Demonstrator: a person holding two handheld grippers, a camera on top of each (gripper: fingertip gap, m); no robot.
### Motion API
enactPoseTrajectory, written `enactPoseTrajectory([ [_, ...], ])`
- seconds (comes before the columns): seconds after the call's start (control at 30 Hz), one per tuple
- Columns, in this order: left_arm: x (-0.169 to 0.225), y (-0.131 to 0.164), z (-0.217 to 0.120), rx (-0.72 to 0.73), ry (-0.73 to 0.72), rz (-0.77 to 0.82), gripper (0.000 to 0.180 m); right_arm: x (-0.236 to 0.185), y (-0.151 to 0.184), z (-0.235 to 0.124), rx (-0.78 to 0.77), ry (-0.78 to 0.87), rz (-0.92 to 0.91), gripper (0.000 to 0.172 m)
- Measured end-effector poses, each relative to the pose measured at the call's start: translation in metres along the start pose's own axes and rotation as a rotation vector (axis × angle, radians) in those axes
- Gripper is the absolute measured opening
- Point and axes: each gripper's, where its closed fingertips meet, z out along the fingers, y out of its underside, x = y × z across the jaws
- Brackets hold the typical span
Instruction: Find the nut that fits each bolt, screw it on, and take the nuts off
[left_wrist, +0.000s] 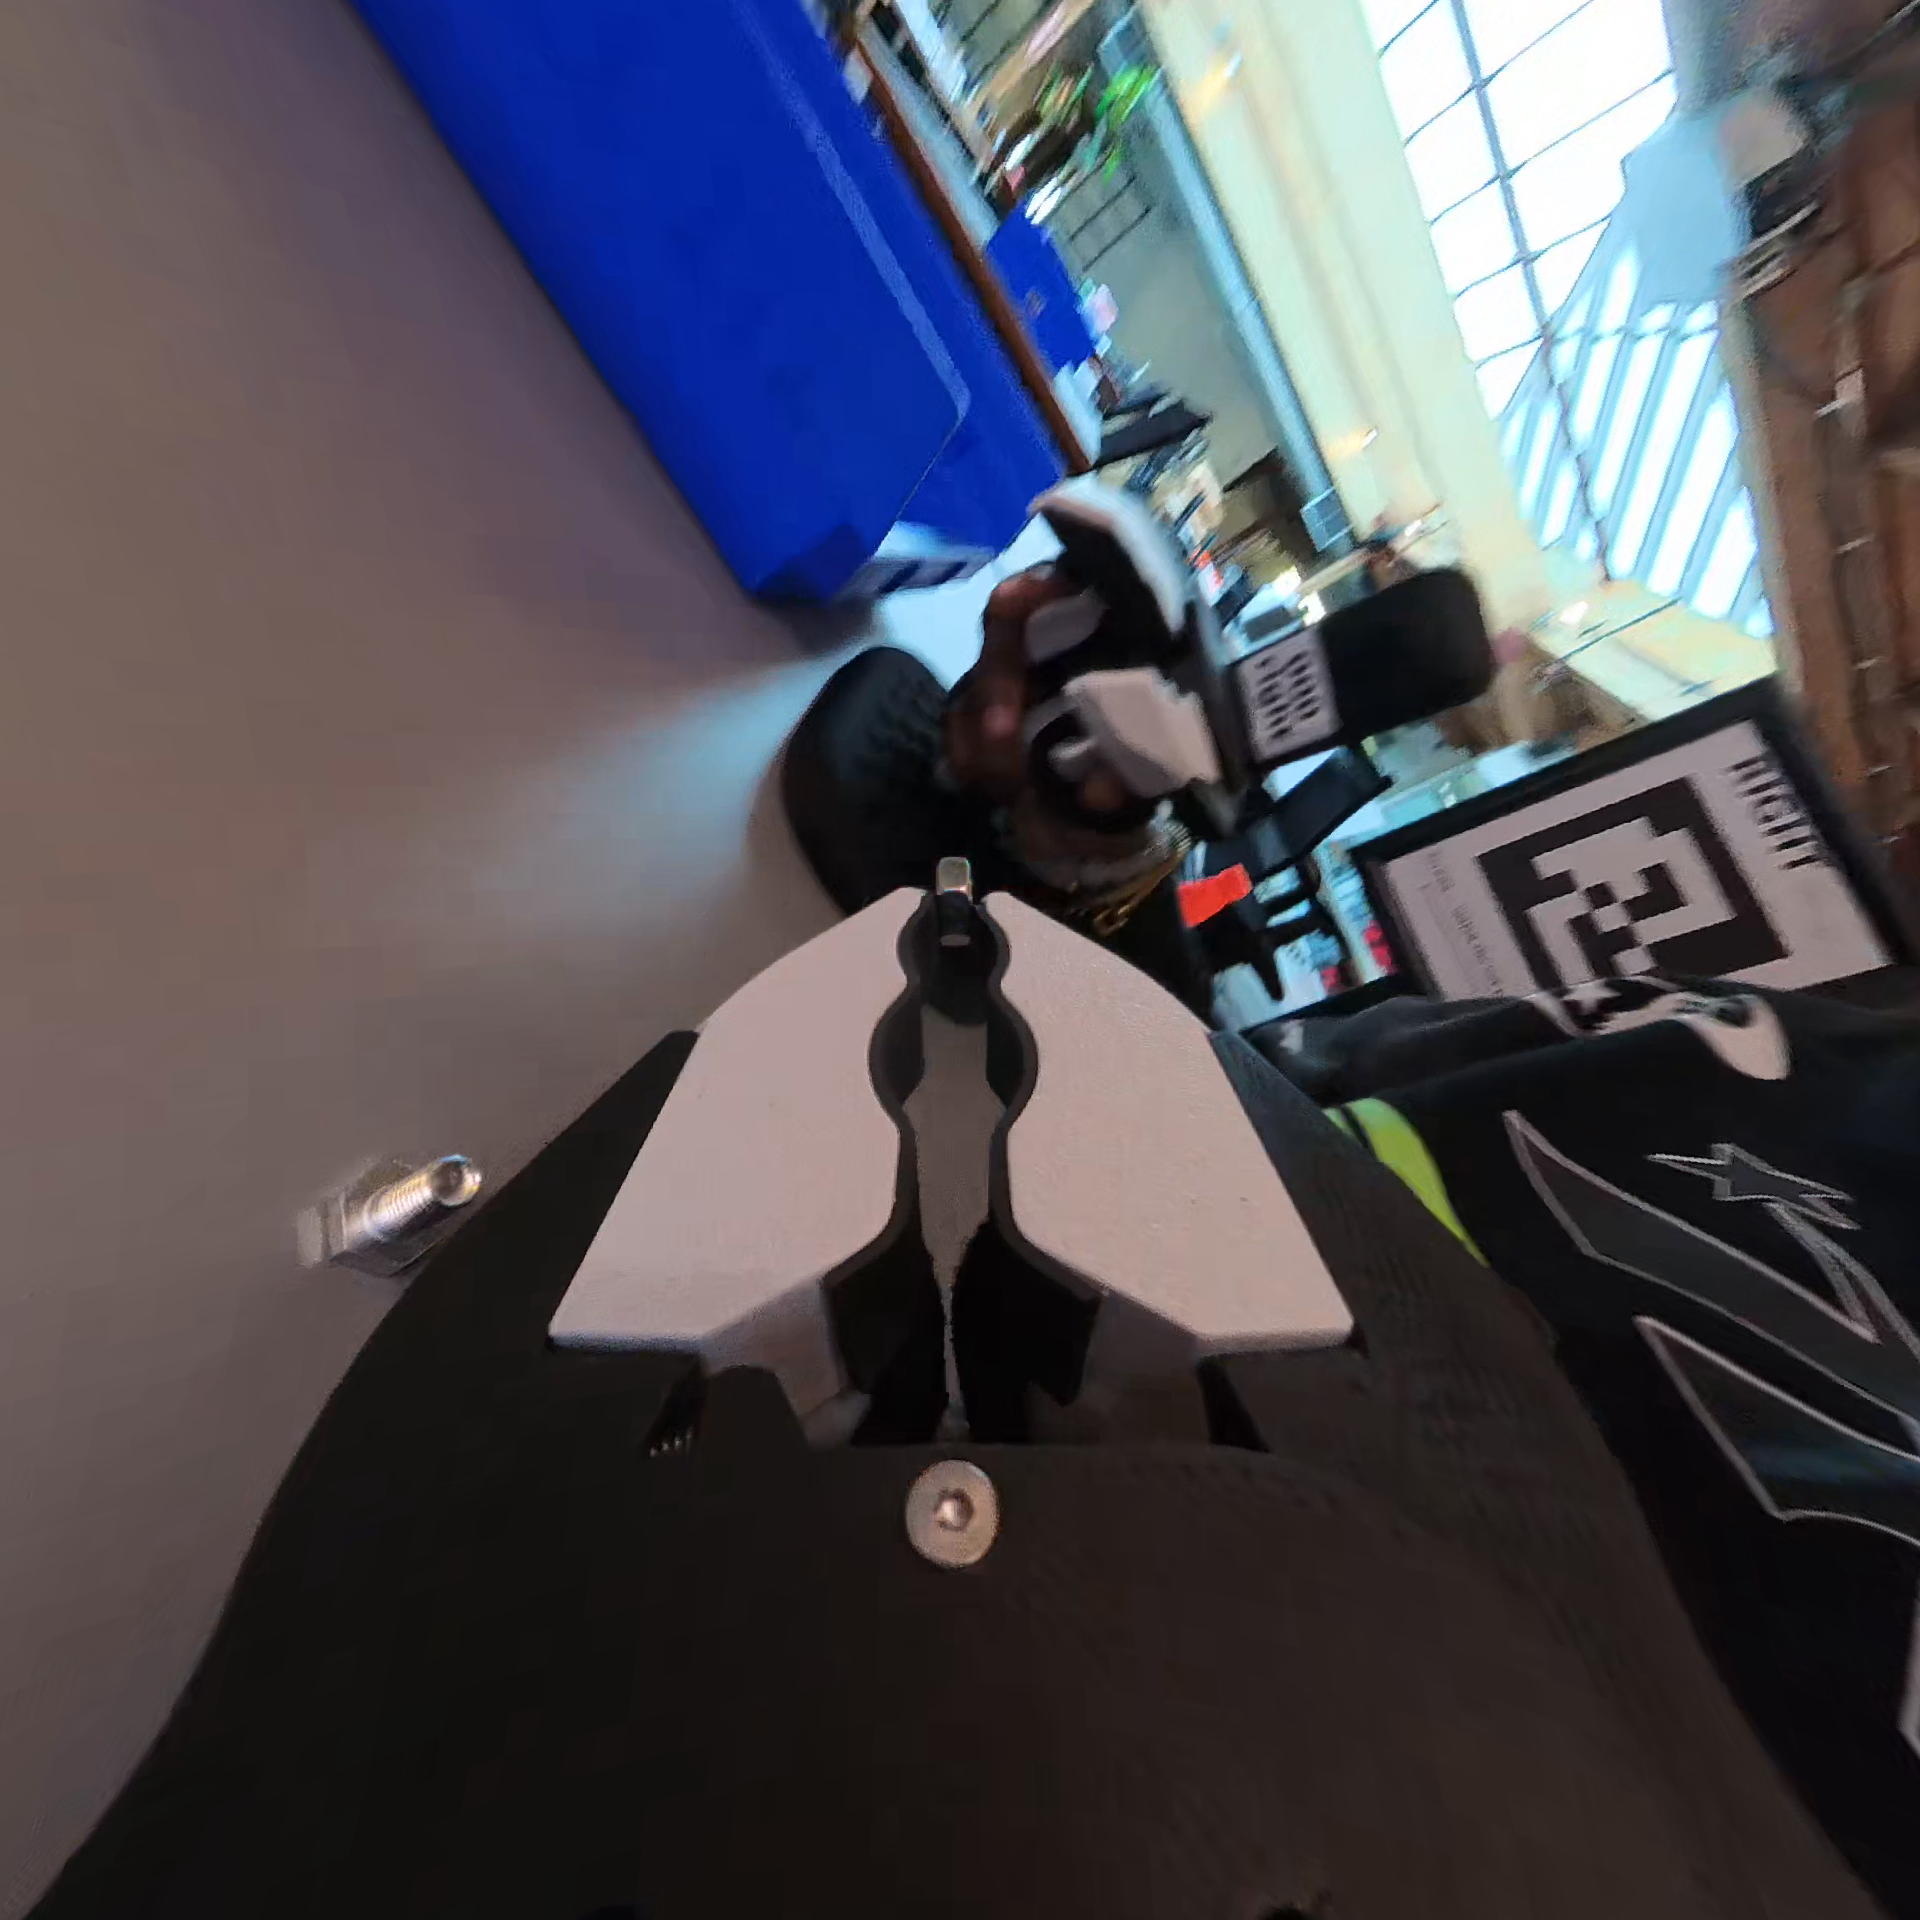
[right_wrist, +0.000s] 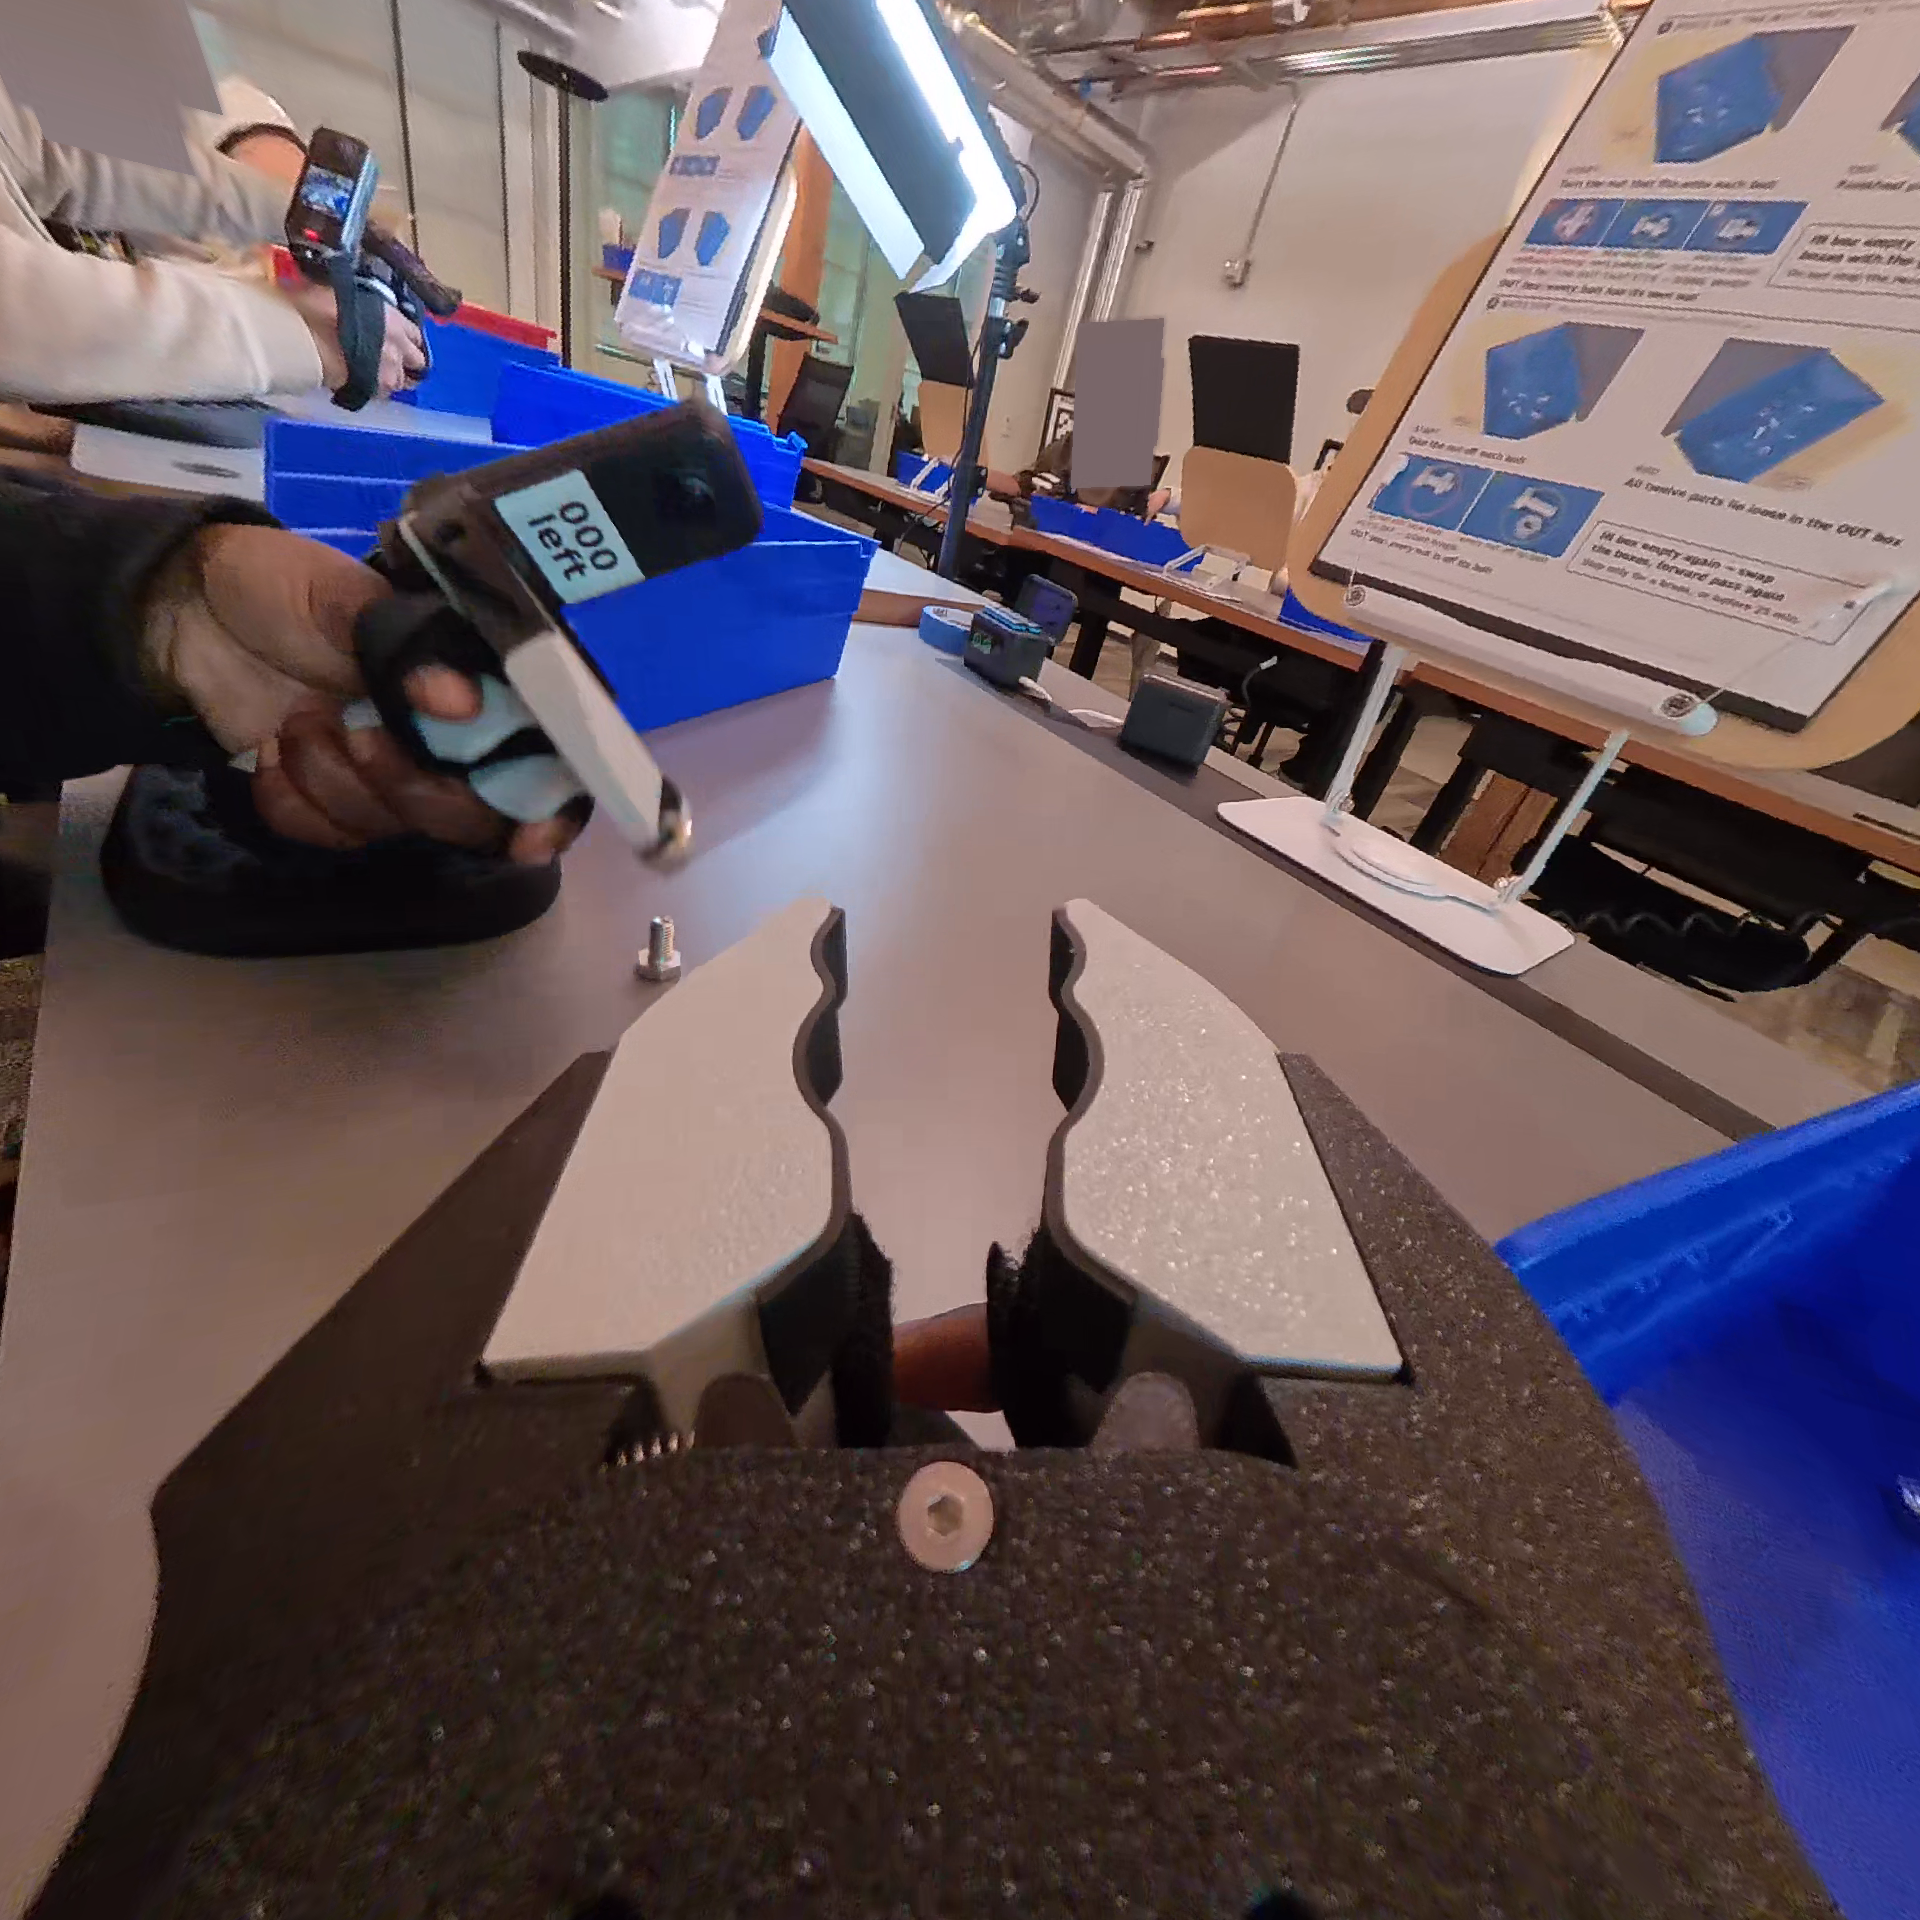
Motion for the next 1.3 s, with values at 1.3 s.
enactPoseTrajectory([
  [1.3,-0.003,-0.017,-0.064,0.132,-0.308,0.728,0.041,0.001,0.002,0.002,-0.029,-0.006,0.008,0.035],
])
